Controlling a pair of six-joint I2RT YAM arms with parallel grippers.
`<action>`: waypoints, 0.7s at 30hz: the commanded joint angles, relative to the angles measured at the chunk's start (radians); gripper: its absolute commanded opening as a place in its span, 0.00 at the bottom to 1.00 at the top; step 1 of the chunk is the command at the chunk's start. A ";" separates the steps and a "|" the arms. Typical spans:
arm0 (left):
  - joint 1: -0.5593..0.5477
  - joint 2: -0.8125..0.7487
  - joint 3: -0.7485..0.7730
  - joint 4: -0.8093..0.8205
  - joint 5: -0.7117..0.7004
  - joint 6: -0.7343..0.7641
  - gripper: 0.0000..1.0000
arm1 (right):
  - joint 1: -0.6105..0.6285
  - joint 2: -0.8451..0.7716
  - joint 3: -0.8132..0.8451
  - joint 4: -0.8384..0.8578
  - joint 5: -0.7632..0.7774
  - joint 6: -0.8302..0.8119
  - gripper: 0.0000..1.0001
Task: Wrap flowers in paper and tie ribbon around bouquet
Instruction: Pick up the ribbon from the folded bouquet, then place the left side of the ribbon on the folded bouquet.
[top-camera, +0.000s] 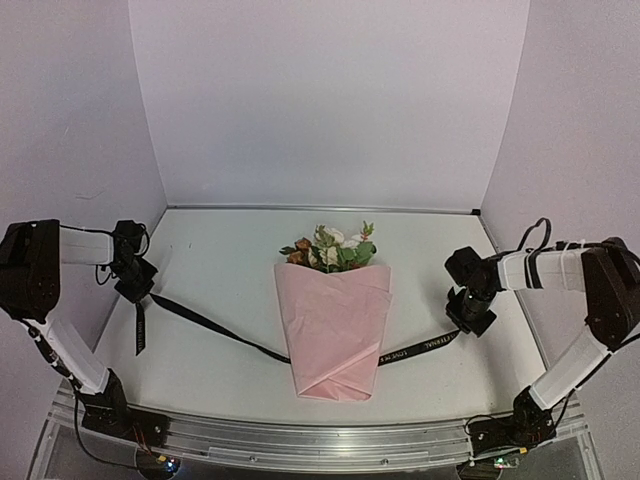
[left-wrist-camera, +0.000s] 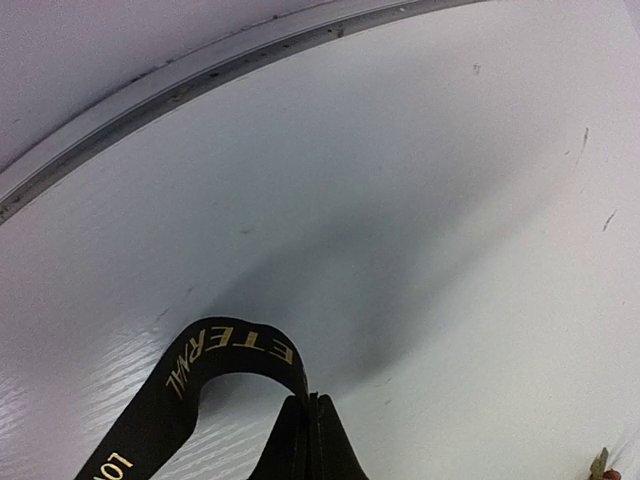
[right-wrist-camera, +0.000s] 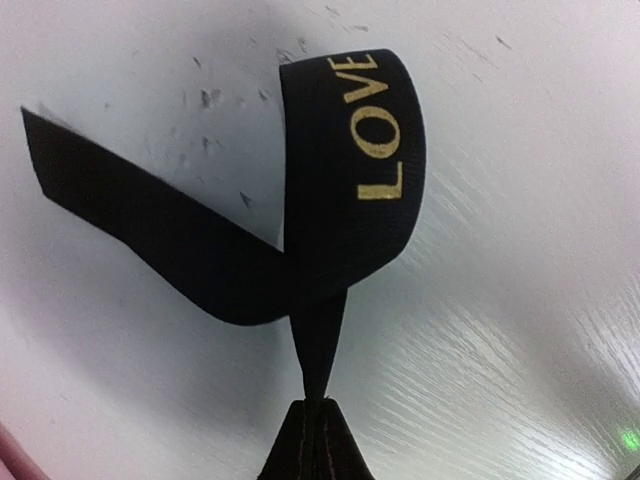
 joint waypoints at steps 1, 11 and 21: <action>-0.023 0.031 0.049 0.081 0.057 0.013 0.00 | -0.056 0.053 0.087 -0.021 0.004 -0.053 0.00; -0.042 0.068 0.058 0.089 0.026 -0.028 0.00 | -0.169 0.101 0.189 -0.051 -0.001 -0.092 0.00; -0.042 0.089 0.044 0.132 0.080 -0.064 0.00 | -0.220 0.092 0.228 -0.103 0.007 -0.135 0.00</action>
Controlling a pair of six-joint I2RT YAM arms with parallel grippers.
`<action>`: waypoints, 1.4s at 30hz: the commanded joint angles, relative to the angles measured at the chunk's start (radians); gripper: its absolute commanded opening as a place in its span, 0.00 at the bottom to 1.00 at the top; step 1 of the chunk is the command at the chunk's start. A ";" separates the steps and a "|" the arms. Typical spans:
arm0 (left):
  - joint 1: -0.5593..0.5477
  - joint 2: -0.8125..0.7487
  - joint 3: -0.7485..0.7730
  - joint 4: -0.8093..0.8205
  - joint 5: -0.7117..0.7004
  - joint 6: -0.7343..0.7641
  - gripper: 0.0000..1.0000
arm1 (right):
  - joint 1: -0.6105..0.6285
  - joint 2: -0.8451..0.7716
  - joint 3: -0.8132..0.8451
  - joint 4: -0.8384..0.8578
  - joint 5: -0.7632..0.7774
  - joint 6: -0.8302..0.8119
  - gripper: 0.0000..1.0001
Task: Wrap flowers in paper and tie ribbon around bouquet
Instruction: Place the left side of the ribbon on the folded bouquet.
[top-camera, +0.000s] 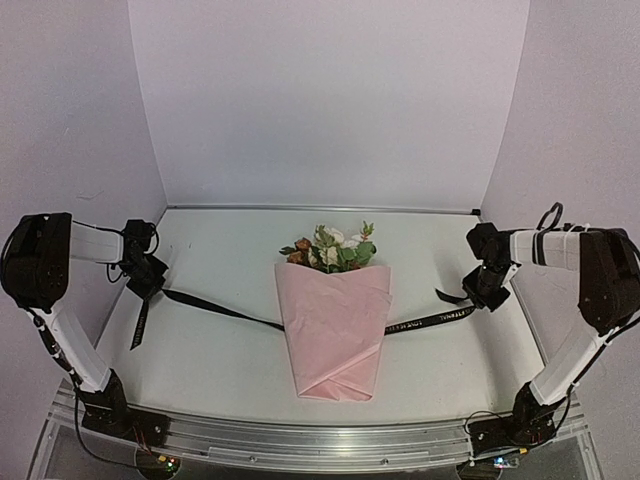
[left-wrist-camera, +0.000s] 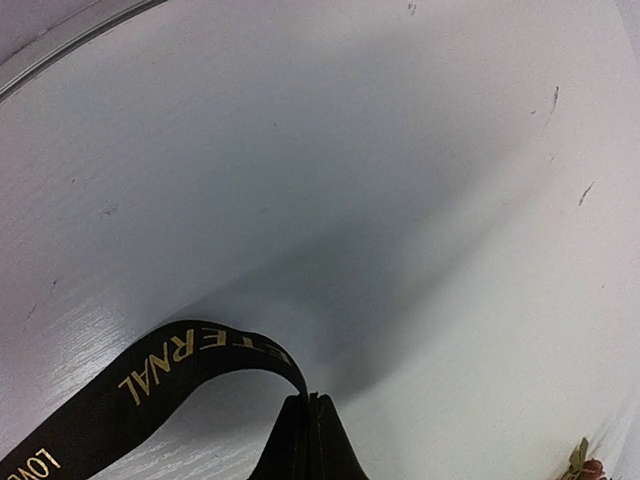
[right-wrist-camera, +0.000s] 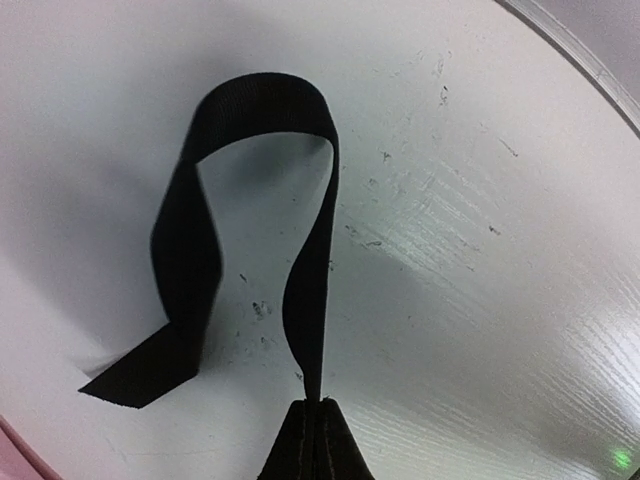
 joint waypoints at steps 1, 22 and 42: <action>0.002 -0.004 0.002 0.046 0.025 -0.026 0.00 | -0.011 0.003 0.043 -0.051 0.022 -0.037 0.00; -0.056 -0.167 -0.062 0.127 -0.005 -0.010 0.00 | -0.039 -0.080 0.147 -0.116 0.008 -0.152 0.00; -0.427 -0.394 -0.055 0.577 -0.029 0.447 0.00 | 0.122 -0.112 0.266 -0.112 -0.060 -0.232 0.00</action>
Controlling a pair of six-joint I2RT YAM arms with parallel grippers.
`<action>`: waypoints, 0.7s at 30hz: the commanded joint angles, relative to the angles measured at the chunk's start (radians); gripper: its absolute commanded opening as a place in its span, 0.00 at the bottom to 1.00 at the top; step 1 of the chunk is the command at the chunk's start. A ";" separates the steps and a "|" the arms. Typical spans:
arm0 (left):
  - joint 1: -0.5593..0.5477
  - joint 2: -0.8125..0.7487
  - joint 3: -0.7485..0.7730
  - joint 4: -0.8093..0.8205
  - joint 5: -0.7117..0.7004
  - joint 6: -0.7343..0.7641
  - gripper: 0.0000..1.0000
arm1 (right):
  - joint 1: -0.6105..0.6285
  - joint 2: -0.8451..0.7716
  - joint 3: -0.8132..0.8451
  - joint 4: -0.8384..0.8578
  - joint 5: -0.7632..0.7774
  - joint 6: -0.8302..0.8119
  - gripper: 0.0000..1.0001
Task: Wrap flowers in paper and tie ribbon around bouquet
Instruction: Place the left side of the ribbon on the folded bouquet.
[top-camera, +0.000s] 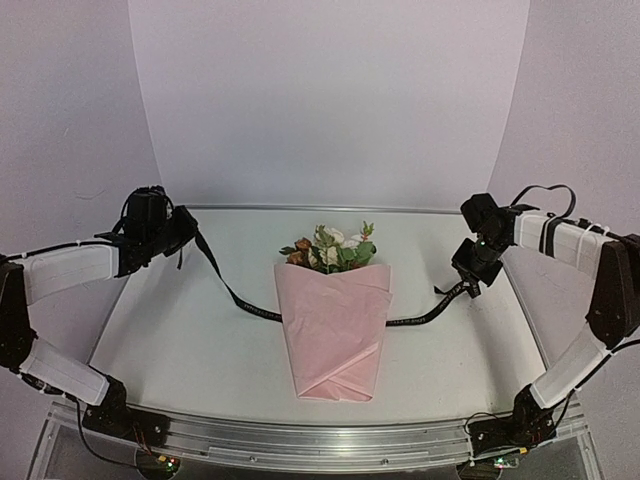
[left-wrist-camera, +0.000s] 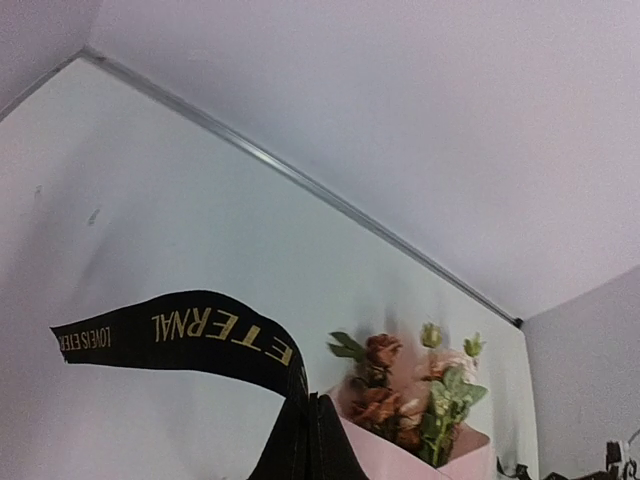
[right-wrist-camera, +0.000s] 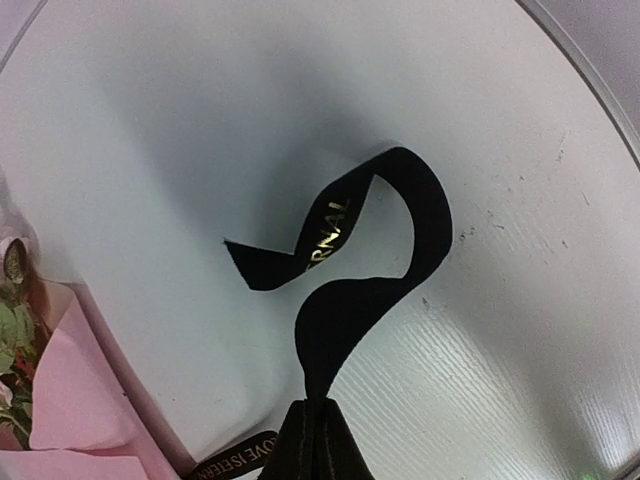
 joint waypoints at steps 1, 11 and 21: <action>-0.118 -0.015 0.029 0.201 0.025 0.205 0.00 | 0.020 -0.016 0.131 -0.035 0.001 -0.031 0.00; -0.293 0.096 0.146 0.327 0.287 0.394 0.00 | 0.034 -0.009 0.196 -0.079 -0.019 -0.046 0.00; -0.688 0.553 0.663 -0.107 0.538 0.844 0.00 | 0.046 0.010 0.138 -0.080 -0.124 -0.065 0.00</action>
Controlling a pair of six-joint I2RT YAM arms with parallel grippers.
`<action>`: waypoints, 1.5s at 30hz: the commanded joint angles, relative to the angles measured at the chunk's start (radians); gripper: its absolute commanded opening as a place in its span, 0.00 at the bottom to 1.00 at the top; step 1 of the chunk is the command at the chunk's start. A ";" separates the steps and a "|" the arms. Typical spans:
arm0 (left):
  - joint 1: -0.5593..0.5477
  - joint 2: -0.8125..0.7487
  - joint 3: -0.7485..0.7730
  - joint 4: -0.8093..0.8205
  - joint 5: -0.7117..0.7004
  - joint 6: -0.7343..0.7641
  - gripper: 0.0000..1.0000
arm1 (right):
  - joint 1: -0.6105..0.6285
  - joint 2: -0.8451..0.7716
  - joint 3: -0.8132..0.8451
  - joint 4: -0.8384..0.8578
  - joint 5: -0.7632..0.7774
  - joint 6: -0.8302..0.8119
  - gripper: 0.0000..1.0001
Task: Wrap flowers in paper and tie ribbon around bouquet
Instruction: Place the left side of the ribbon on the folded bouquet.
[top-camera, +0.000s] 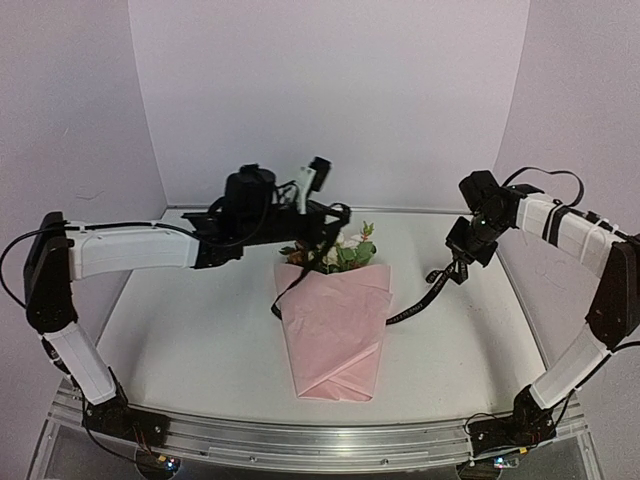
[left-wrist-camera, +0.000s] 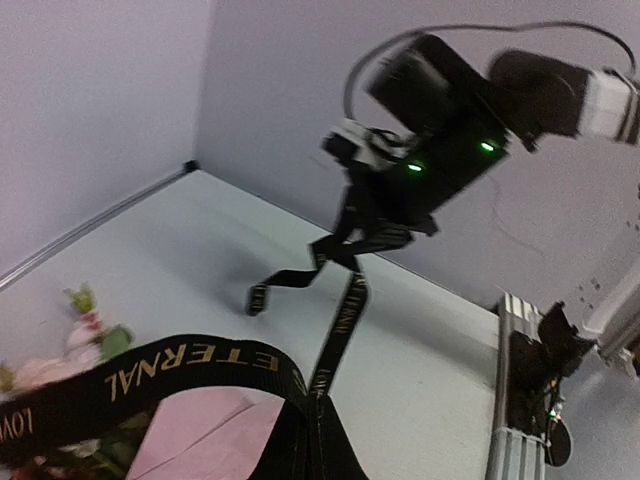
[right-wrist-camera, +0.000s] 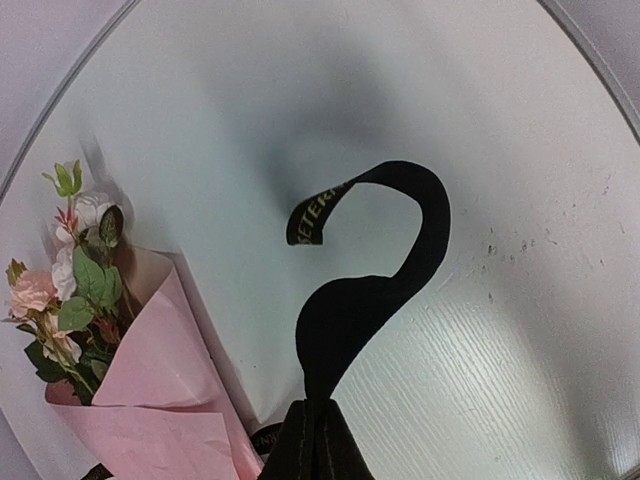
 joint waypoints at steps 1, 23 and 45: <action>-0.110 0.205 0.192 -0.280 0.142 0.257 0.00 | 0.008 0.009 -0.026 -0.018 -0.058 -0.026 0.00; -0.241 0.436 0.476 -0.410 0.208 0.499 0.00 | -0.037 0.187 0.126 -0.106 -0.124 -0.108 0.00; -0.157 0.643 0.569 -0.119 0.292 0.362 0.11 | 0.010 0.168 0.234 -0.143 -0.303 -0.210 0.00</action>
